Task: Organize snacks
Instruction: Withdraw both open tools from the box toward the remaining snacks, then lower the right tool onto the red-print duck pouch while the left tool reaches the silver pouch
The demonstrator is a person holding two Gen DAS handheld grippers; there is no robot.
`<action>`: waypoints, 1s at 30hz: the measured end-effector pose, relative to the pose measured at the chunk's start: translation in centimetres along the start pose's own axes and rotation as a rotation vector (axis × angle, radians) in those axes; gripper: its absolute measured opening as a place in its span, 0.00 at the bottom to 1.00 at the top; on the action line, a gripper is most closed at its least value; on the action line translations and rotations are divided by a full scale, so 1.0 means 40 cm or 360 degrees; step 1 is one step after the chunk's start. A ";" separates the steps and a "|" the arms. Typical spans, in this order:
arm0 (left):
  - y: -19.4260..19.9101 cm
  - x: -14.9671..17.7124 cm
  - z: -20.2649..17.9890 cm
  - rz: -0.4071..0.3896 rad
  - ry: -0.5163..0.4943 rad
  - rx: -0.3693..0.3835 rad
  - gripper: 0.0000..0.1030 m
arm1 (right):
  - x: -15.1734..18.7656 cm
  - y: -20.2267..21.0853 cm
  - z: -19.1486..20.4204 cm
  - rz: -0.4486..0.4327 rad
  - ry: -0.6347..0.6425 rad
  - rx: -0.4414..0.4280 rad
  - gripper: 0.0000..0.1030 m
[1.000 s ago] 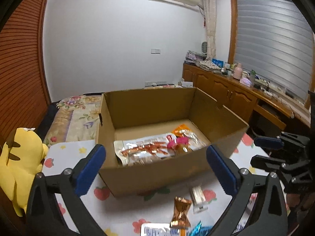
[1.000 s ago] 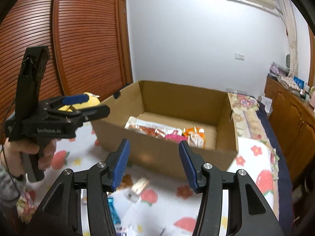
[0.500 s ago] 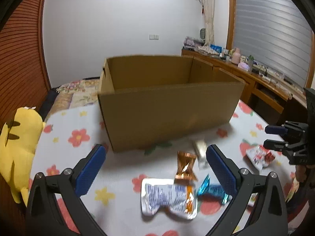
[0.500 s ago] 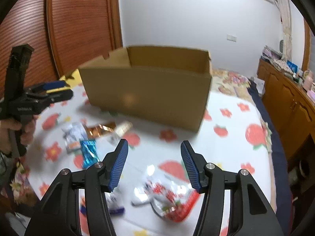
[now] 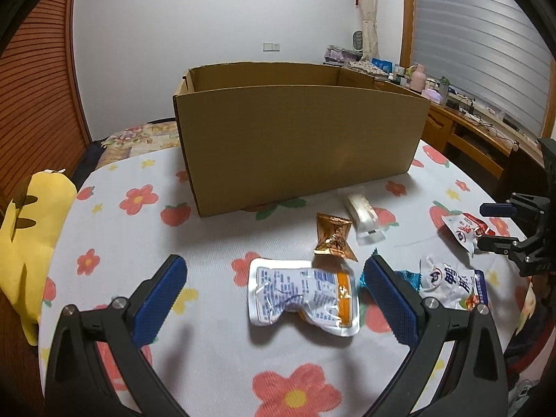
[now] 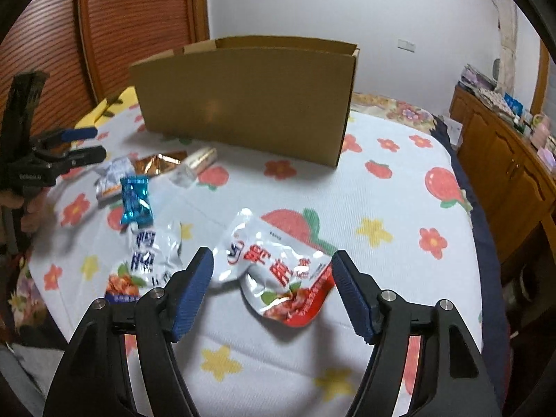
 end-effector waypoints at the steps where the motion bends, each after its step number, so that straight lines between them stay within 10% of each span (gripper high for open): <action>1: 0.001 0.002 -0.001 -0.0001 -0.0002 -0.0001 0.99 | 0.005 0.000 0.002 0.0010 0.0019 0.0008 0.70; 30: -0.001 0.014 -0.009 0.0019 -0.0026 -0.0037 0.99 | -0.008 -0.098 -0.020 0.0173 0.0050 -0.0009 0.73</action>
Point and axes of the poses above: each gripper's, at about its wrist camera, not at the fingertips, and y roughly against the way its jaws point, z to its left, x to its underside, the point moved 4 cm from there along -y, roughly the way its jaws point, and after that the axes turned 4 degrees about x, right-handed, at the moved point
